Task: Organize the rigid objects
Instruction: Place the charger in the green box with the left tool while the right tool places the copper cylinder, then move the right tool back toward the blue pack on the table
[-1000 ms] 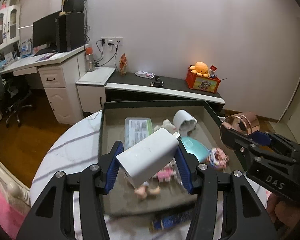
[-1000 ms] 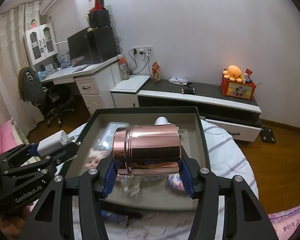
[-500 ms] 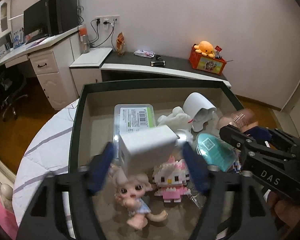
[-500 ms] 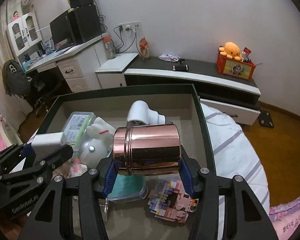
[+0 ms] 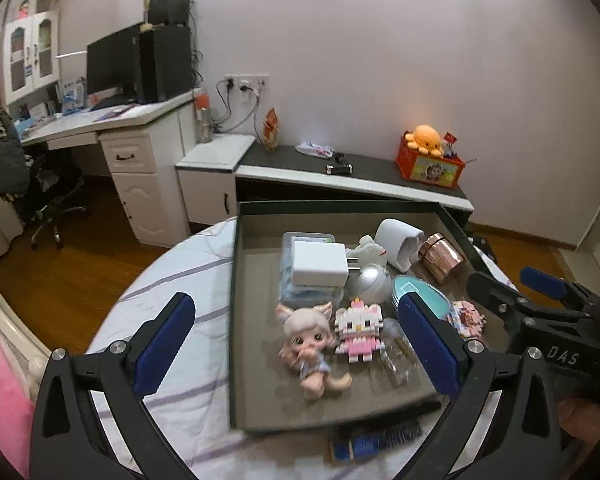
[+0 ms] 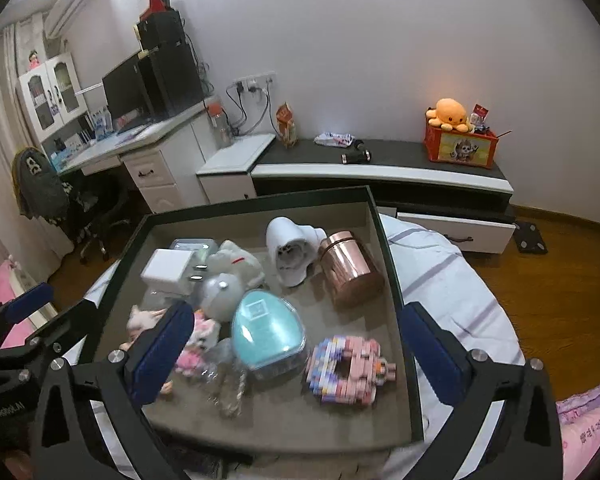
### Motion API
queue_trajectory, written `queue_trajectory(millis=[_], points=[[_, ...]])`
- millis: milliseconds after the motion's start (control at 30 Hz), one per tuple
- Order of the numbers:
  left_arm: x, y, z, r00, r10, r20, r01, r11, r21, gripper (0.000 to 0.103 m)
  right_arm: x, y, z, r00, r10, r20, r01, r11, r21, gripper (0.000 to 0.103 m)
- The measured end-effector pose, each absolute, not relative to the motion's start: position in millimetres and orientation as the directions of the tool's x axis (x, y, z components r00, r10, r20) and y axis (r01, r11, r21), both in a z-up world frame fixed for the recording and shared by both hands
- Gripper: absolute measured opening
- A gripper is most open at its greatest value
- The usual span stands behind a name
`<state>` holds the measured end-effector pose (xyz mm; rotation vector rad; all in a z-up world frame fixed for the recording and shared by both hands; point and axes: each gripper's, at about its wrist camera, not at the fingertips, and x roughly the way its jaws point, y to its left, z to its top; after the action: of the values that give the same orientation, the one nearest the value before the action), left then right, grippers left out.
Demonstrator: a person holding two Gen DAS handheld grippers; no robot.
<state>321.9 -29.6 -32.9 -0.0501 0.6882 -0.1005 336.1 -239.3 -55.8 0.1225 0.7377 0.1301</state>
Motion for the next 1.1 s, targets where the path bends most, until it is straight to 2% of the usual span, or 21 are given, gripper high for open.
queue_trajectory(millis=[267, 567, 1100], points=[[261, -6, -16, 0.792, -0.077, -0.606, 0.040, 0.996, -0.075, 0.103, 273, -239, -31, 0.774, 0.151, -0.615, -0.053, 0.983, 0.175, 0.103], [199, 18, -10, 0.805, -0.042, -0.591, -0.003, 0.997, -0.075, 0.103, 189, -238, -27, 0.798, 0.131, -0.588, -0.019, 0.981, 0.194, 0.103], [123, 2, -34, 0.775, -0.089, -0.626, 0.056, 0.996, -0.072, 0.103, 114, -226, -44, 0.775, 0.105, -0.623, 0.000, 0.986, 0.166, 0.103]])
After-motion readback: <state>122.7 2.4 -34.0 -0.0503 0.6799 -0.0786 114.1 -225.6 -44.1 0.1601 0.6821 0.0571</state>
